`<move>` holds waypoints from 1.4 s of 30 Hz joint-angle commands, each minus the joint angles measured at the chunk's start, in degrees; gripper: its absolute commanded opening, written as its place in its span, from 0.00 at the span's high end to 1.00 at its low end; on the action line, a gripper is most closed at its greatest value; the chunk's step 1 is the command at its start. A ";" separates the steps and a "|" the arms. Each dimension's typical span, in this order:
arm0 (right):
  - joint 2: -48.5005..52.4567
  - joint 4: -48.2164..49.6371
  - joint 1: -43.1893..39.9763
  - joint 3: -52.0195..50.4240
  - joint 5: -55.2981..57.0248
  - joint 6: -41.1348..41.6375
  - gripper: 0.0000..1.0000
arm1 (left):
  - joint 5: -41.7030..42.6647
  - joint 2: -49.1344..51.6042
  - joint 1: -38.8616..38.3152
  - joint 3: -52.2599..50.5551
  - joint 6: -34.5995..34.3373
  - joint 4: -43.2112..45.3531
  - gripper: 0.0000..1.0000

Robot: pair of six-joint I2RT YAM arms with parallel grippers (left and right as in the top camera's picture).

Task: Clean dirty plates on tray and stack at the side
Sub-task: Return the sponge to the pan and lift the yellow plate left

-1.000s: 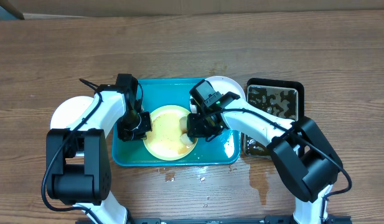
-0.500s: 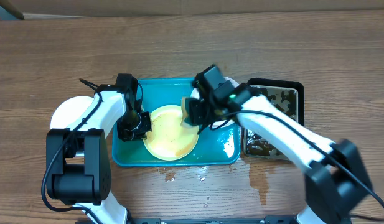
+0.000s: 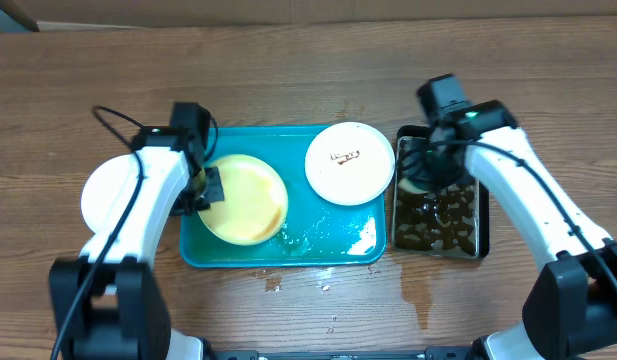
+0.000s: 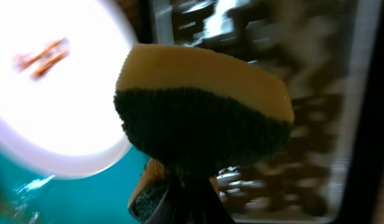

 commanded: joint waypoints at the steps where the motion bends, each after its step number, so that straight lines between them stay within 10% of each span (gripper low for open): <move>1: -0.37 0.46 -3.32 -1.09 5.97 -0.31 0.96 | -7.23 -4.74 -0.20 1.60 -2.32 -0.33 0.96; 28: -0.37 16.31 -5.27 -19.32 -1.68 -5.60 0.96 | -52.76 -8.68 -29.46 1.60 -9.40 -2.84 0.96; 42: -0.37 16.55 -5.27 -19.32 -1.66 -5.60 0.96 | -55.41 -8.68 -35.36 1.60 -9.42 -2.67 0.96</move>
